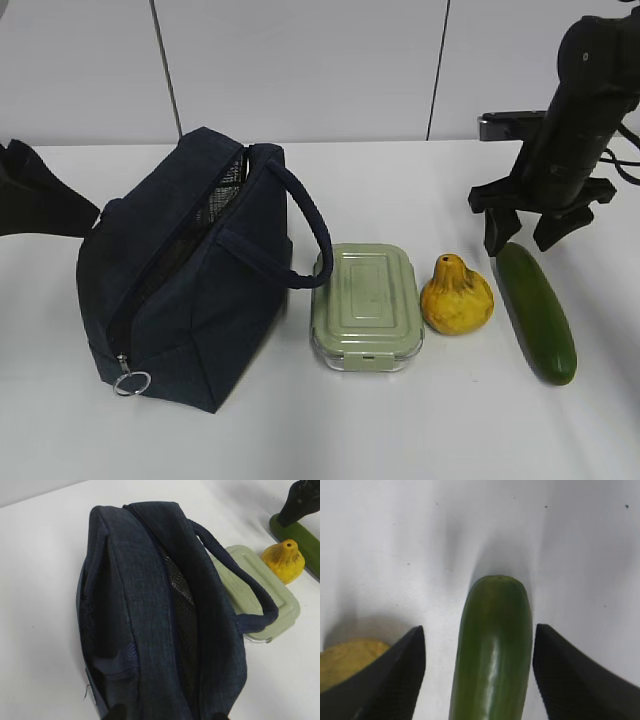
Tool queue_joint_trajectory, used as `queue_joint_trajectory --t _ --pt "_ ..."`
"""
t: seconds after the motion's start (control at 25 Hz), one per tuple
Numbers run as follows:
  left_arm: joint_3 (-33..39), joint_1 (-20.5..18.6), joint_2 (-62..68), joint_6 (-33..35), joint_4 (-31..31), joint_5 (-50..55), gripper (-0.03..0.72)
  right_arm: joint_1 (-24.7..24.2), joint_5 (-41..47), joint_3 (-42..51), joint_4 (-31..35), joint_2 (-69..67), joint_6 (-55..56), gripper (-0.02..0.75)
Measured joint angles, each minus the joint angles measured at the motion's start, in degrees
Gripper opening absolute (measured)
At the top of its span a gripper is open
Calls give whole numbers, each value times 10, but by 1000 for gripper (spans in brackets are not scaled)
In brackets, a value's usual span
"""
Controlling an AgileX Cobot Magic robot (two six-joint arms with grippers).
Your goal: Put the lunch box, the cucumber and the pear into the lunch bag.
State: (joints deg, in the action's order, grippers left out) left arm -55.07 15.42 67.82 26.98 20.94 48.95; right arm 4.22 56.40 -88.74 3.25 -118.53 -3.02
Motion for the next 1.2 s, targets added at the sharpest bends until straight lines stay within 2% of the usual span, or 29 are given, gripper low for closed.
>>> queue_joint_trajectory --t 0.48,0.6,0.76,0.92,1.2 --pt "0 0 0 1 0 0 312 0 4 -3 -3 -54 1 509" --pt "0 0 2 2 -3 0 312 0 7 -4 -3 -57 1 424" --pt "0 0 20 30 -2 14 312 0 11 -14 -5 -57 1 393" --pt "0 0 51 59 0 22 312 0 24 -46 -6 -41 1 392" --pt "0 0 93 64 -4 5 312 0 40 -117 -6 5 0 392"
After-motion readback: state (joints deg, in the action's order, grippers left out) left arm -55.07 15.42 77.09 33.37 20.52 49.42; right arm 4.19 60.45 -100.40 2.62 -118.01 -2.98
